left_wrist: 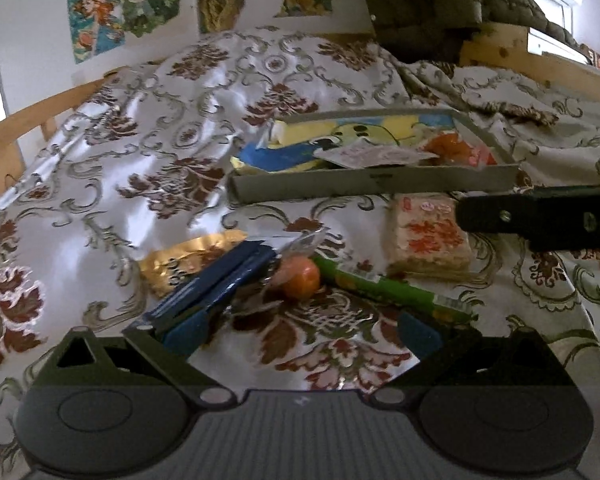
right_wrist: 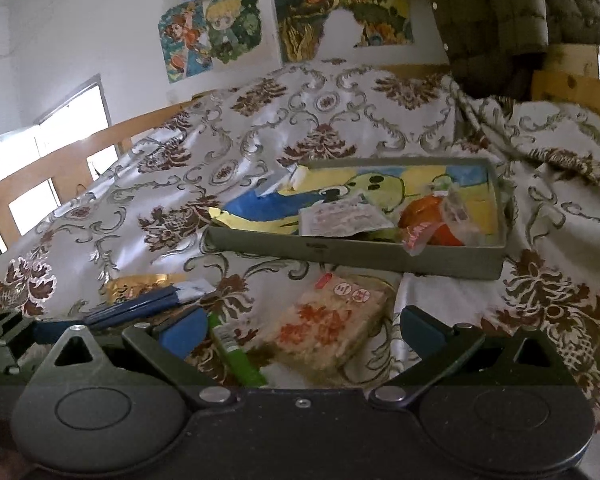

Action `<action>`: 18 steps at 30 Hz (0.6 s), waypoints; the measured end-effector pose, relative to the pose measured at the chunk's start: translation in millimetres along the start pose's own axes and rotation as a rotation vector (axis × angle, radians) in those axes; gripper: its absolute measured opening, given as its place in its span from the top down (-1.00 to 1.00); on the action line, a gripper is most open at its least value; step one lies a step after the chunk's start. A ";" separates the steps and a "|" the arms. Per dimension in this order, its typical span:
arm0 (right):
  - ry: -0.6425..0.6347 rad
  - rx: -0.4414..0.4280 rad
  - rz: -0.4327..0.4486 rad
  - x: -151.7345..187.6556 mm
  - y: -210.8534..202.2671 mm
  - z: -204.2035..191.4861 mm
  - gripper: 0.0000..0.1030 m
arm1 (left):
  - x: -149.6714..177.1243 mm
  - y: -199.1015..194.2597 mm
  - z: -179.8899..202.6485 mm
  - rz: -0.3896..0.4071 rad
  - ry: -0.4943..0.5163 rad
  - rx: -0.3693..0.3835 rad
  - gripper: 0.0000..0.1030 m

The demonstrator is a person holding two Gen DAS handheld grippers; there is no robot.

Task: Organize snacks
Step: 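Lower the right tool onto the rice cake block and close it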

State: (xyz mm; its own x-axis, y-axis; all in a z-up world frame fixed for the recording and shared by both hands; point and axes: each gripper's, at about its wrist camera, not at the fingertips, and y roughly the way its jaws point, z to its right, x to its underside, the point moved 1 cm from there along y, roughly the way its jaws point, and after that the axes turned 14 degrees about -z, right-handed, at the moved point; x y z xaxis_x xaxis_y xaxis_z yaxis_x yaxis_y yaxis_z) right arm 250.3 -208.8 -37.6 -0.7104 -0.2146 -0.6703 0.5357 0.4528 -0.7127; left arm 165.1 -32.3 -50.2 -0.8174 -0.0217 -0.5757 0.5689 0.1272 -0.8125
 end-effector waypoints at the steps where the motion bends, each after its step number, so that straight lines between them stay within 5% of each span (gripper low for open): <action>1: 0.009 -0.006 -0.008 -2.3 3.1 2.2 -0.99 | -1.4 2.1 1.7 -0.006 0.006 0.002 -0.99; 10: 0.044 -0.071 -0.094 -25.2 32.0 10.9 -0.99 | -14.5 21.4 18.4 -0.038 0.066 0.036 -0.99; 18: 0.084 -0.040 -0.198 -42.3 58.9 21.0 -0.98 | -31.1 36.0 37.4 -0.041 0.087 0.061 -0.99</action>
State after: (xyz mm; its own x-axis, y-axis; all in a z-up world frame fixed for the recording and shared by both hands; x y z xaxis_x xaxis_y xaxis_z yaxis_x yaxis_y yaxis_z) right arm 321.5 -191.3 -55.5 -0.8363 -0.2304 -0.4975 0.3648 0.4436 -0.8186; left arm 214.3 -64.2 -65.0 -0.8433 0.0609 -0.5340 0.5372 0.0677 -0.8407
